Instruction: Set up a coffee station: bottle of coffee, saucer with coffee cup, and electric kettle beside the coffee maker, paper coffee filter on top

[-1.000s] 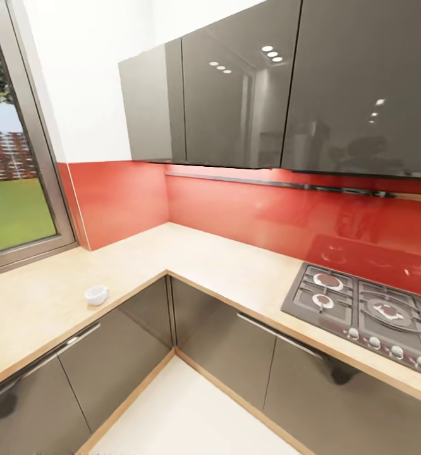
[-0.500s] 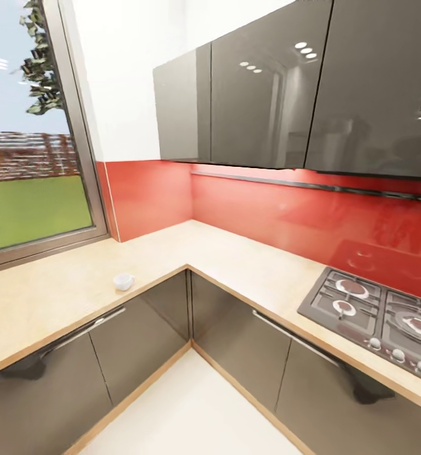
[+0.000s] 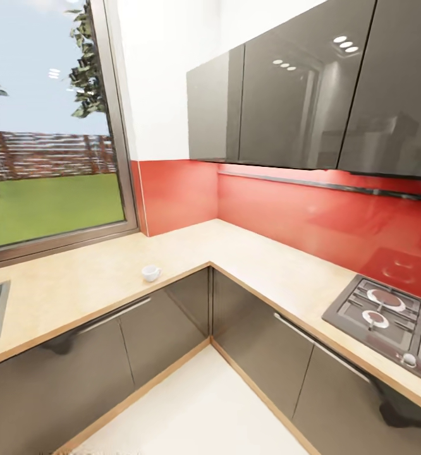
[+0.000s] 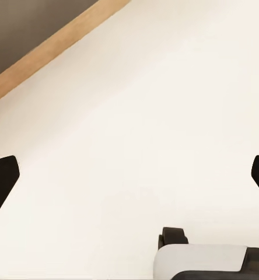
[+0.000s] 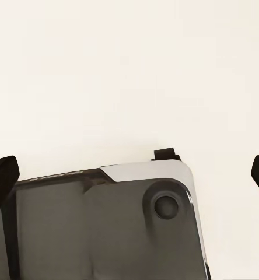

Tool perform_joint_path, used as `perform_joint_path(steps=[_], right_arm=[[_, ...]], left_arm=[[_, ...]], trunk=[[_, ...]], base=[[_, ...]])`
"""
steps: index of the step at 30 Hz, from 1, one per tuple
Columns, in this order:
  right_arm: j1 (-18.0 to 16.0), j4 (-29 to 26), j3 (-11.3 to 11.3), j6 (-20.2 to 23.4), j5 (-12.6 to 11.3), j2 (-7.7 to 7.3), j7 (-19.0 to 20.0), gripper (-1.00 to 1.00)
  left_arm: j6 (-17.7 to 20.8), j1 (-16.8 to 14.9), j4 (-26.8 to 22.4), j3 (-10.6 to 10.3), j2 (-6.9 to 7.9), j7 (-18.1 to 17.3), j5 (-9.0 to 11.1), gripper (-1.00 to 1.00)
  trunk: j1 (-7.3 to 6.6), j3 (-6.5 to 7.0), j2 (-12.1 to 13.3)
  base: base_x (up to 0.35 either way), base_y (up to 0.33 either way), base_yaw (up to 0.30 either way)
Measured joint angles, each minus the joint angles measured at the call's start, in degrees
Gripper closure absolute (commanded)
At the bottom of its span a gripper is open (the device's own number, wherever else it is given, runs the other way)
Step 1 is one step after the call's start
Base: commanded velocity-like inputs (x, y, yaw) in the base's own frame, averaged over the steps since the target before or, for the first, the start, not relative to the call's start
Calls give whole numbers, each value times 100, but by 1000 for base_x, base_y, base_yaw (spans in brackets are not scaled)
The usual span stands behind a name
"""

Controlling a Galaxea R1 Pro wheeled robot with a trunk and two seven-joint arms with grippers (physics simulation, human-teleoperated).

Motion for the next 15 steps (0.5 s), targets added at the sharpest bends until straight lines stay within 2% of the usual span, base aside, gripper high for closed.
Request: perform_joint_path(steps=[15], right_arm=[[0, 0, 2, 0, 0, 0, 0, -100]], left_arm=[[0, -2, 0, -2, 0, 0, 0, -100]], trunk=[[0, 0, 0]], base=[[0, 0, 278]])
